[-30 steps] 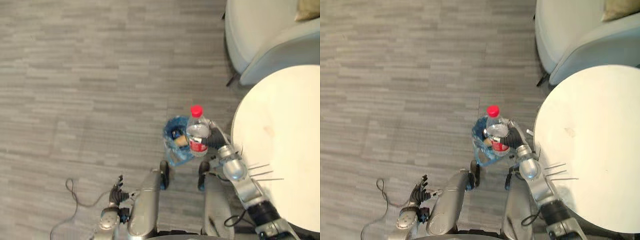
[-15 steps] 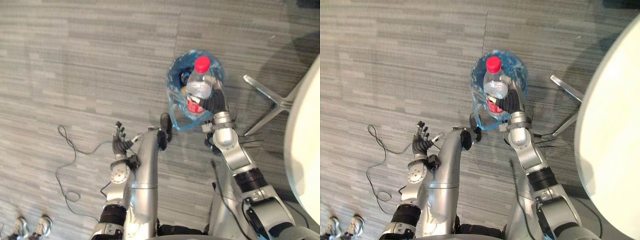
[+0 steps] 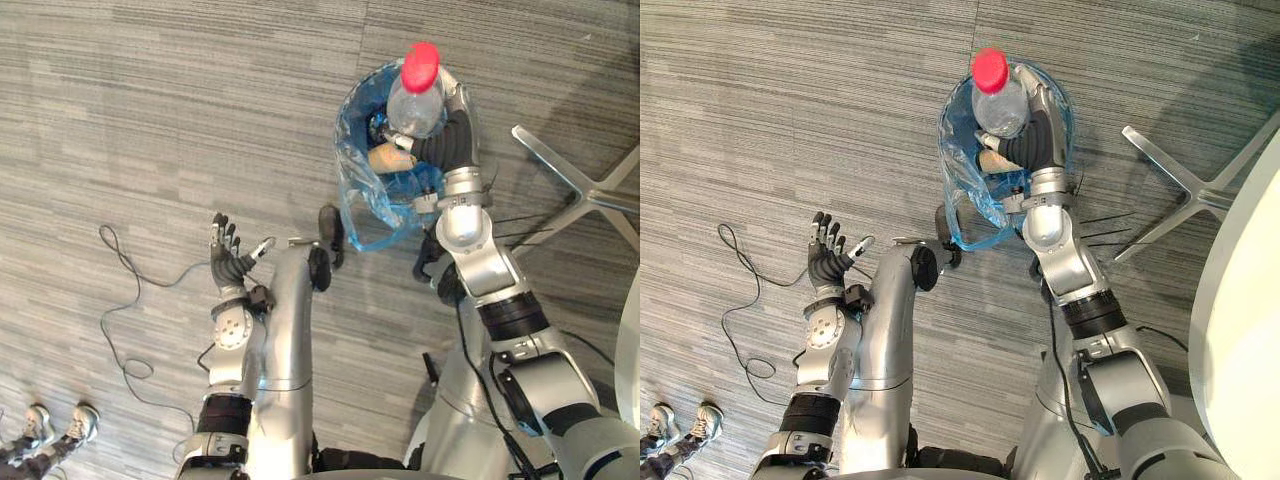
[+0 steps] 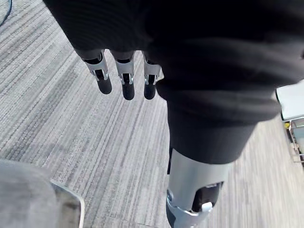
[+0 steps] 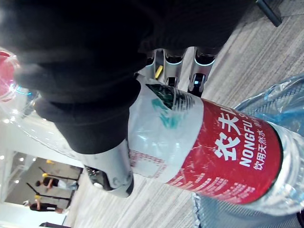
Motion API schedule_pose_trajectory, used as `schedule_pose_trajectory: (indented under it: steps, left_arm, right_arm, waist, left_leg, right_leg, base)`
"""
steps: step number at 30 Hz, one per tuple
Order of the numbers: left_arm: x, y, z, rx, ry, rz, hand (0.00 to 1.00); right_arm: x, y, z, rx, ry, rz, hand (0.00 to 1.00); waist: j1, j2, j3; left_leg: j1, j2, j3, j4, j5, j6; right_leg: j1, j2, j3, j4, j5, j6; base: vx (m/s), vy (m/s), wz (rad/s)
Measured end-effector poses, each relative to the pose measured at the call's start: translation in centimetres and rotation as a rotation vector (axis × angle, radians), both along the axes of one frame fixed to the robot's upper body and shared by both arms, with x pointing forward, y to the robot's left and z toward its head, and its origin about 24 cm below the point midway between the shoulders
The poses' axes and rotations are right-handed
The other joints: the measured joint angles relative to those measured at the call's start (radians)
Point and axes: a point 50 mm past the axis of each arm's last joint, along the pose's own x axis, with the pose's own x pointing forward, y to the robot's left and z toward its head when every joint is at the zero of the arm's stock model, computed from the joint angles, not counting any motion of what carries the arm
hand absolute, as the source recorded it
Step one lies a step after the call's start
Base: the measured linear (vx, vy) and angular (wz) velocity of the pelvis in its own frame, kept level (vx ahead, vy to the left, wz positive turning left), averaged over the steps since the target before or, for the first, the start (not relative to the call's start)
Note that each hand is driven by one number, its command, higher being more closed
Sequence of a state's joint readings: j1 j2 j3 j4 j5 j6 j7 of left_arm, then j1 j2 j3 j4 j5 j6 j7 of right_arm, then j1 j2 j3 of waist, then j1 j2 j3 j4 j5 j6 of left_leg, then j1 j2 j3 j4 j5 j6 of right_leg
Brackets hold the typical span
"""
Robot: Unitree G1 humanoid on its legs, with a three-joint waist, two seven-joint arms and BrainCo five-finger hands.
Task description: Gather rubbish on tea table into small bin, then transfer packed bag to large trash can.
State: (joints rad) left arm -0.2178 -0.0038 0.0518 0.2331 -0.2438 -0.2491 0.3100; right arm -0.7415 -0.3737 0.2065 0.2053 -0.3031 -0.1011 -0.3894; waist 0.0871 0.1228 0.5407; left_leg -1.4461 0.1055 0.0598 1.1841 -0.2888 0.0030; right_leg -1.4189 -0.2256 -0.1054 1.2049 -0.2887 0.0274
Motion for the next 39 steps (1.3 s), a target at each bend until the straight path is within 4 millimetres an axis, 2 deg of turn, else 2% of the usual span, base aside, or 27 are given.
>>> schedule_pose_trajectory:
  steps: [5,7,10,16,17,20,25,33,39]
  left_arm:
    - [0.0,0.7,0.5,0.019,-0.022,0.012,0.0]
    - [0.0,0.8,0.6,0.028,-0.021,0.015,0.0]
    - [-0.1,1.0,0.6,0.041,-0.022,0.02,0.0]
    - [0.0,1.0,0.8,0.041,-0.029,0.021,0.0]
    - [0.0,1.0,0.8,0.041,-0.031,0.021,0.0]
    - [0.0,1.0,0.9,0.04,-0.033,0.021,0.0]
    - [0.0,1.1,1.1,0.042,-0.043,0.022,0.0]
    - [0.0,1.0,1.1,0.044,-0.043,0.01,0.0]
    - [0.2,0.7,0.9,0.046,-0.019,-0.011,0.0]
  right_arm:
    - [-0.3,0.6,-3.0,-0.132,0.081,0.004,0.0]
    - [-0.5,0.9,-5.4,-0.22,0.152,0.002,0.0]
    - [-0.6,1.5,-7.8,-0.322,0.234,0.014,0.0]
    - [0.2,2.4,-11.0,-0.473,0.366,0.018,0.0]
    - [0.4,2.5,-11.5,-0.488,0.391,0.013,1.0]
    - [0.7,2.8,-12.3,-0.526,0.437,0.011,1.0]
    - [1.9,2.5,-11.7,-0.548,0.463,-0.017,1.0]
    - [1.9,2.2,-11.6,-0.459,0.489,-0.004,1.0]
    - [0.4,2.0,-8.6,-0.254,0.356,0.036,1.0]
  waist:
    - [-0.018,-0.032,0.004]
    - [-0.018,-0.045,0.006]
    - [-0.02,-0.049,0.006]
    - [-0.019,-0.049,0.006]
    - [-0.018,-0.049,0.006]
    - [-0.018,-0.049,0.006]
    - [-0.016,-0.049,0.007]
    - [-0.016,-0.05,0.007]
    - [-0.02,-0.052,0.006]
  left_leg:
    - [0.007,0.006,0.0,-0.009,0.002,-0.003]
    - [0.021,0.013,0.0,-0.02,0.003,-0.006]
    - [0.033,0.013,0.0,-0.04,0.007,-0.012]
    - [0.027,0.013,-0.01,-0.062,0.013,-0.021]
    - [0.026,0.013,-0.012,-0.065,0.013,-0.021]
    - [0.019,0.013,-0.015,-0.067,0.013,-0.021]
    - [-0.013,0.008,-0.023,-0.067,0.02,-0.032]
    - [-0.013,0.004,-0.036,-0.066,0.027,-0.043]
    - [0.027,0.005,-0.048,-0.065,0.032,-0.039]
  right_leg:
    - [0.007,0.008,-0.001,-0.013,0.002,-0.002]
    - [0.022,0.015,-0.005,-0.028,0.005,-0.004]
    - [0.032,0.016,-0.01,-0.045,0.006,-0.001]
    - [0.032,0.014,-0.026,-0.057,0.006,-0.005]
    - [0.031,0.014,-0.029,-0.057,0.004,-0.006]
    - [0.025,0.014,-0.032,-0.056,0.0,-0.009]
    - [-0.01,0.012,-0.034,-0.043,-0.004,-0.011]
    - [-0.008,0.013,-0.037,-0.033,-0.009,-0.018]
    - [0.046,0.014,-0.054,-0.04,-0.009,-0.018]
  base:
    - [-0.04,0.016,-0.04]
    - [-0.03,0.01,-0.07]
    - [-0.01,0.003,0.0]
    - [-0.02,0.009,0.04]
    - [-0.01,0.015,0.05]
    - [-0.01,0.007,0.01]
    - [-0.04,0.023,0.06]
    - [-0.04,0.025,0.03]
    - [-0.02,0.02,0.01]
